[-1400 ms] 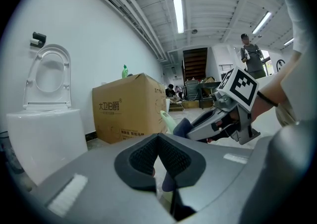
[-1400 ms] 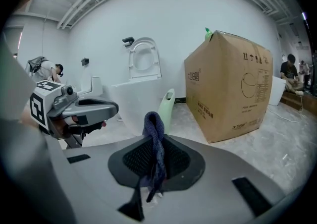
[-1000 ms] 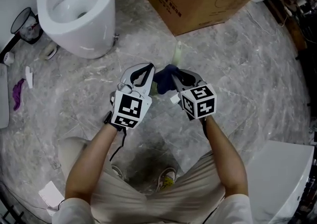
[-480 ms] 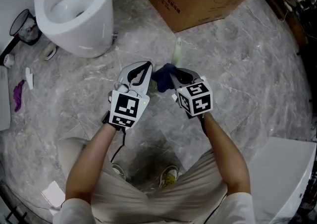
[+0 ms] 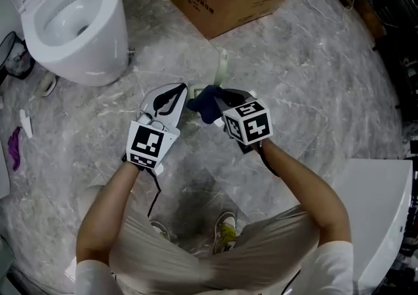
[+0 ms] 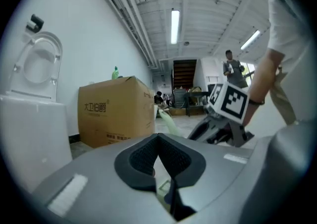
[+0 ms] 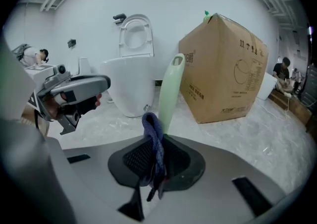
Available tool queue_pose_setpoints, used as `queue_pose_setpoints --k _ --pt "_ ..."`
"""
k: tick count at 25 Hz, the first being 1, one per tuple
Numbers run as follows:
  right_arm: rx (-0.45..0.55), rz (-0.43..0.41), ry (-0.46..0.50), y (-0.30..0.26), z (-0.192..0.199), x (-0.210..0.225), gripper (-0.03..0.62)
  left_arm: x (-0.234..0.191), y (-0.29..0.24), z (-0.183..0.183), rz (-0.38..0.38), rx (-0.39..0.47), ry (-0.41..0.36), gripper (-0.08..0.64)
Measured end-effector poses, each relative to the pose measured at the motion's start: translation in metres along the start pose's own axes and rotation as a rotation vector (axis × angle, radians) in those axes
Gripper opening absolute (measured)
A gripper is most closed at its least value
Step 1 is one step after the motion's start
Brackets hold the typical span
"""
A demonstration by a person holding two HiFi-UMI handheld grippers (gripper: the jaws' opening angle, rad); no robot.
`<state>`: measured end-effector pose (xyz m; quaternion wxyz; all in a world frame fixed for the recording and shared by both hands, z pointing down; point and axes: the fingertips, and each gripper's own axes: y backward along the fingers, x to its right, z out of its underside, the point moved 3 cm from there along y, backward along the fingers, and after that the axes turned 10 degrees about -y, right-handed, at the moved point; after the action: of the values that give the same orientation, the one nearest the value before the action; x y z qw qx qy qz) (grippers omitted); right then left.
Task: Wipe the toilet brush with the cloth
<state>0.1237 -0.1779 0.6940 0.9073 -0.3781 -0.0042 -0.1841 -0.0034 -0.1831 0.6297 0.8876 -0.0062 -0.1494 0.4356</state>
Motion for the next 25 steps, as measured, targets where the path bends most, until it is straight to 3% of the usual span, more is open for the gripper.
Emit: queue_pose_setpoints --k 2,5,10,13,25 --pt "0.027 0.022 0.045 0.005 -0.002 0.006 0.048 0.001 -0.002 0.007 -0.012 -0.030 -0.066 0.002" --pt "0.078 0.035 0.088 0.013 0.002 0.008 0.048 -0.008 -0.009 0.009 -0.056 -0.038 0.033 0.002" --pt "0.101 0.053 0.036 0.008 0.011 0.015 0.048 -0.010 -0.019 0.016 -0.041 -0.034 -0.007 0.002" --pt "0.085 0.048 -0.009 0.000 0.020 0.019 0.048 -0.007 -0.019 0.026 -0.038 -0.057 0.007 0.002" --pt "0.069 0.033 -0.016 -0.027 0.028 0.020 0.048 0.006 -0.016 0.015 0.004 -0.041 0.013 0.002"
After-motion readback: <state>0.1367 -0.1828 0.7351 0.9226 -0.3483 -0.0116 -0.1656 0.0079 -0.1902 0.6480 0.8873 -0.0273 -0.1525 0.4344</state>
